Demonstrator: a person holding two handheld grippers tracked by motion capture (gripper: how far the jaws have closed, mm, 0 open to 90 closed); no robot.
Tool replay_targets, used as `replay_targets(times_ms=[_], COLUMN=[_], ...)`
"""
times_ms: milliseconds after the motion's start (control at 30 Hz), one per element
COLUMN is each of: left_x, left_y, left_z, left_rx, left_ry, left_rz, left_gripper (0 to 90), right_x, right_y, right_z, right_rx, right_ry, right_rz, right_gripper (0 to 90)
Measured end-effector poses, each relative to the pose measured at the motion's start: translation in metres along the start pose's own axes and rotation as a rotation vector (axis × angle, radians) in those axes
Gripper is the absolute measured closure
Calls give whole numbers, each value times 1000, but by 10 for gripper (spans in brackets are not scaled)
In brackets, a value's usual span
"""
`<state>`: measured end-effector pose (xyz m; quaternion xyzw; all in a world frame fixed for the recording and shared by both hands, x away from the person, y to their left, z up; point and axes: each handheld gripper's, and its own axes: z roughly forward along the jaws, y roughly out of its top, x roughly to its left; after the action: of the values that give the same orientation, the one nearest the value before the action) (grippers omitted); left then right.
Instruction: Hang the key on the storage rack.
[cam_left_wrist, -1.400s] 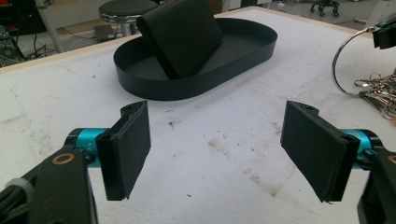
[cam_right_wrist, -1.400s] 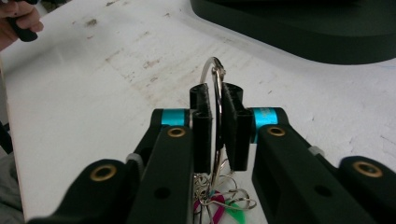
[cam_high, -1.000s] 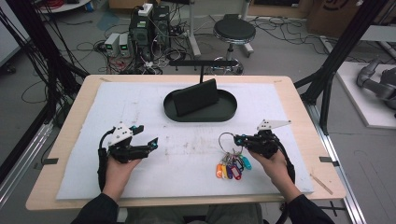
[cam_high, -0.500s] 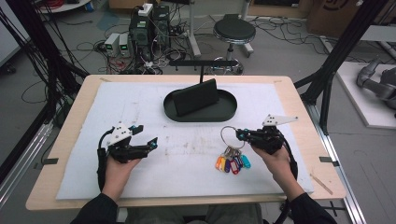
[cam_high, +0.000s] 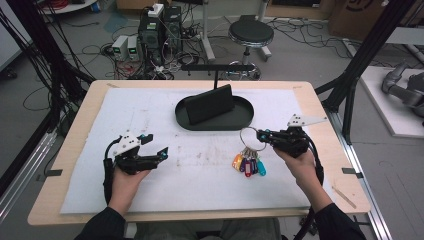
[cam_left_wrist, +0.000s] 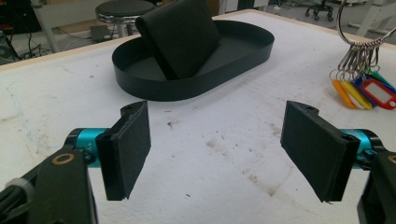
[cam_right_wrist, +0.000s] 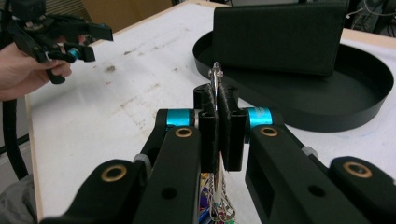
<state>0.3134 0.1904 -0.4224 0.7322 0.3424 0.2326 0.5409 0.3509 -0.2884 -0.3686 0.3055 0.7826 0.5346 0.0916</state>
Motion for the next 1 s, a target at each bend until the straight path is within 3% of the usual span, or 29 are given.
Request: replay_targets(times_ms=[500,1000], left_x=[1,2], left_y=[0,-1], left_z=[1,2], left_rx=[2,5], left_ry=[-6,-13], left_rz=[6,6], left_gripper=[244,244], right_x=[-7,-17], right_y=[24,58], right_z=[-8,-9], right_rx=[-37,-86], right_ry=[-2,-37], right_rz=[-33,-57], right_gripper=[879,879])
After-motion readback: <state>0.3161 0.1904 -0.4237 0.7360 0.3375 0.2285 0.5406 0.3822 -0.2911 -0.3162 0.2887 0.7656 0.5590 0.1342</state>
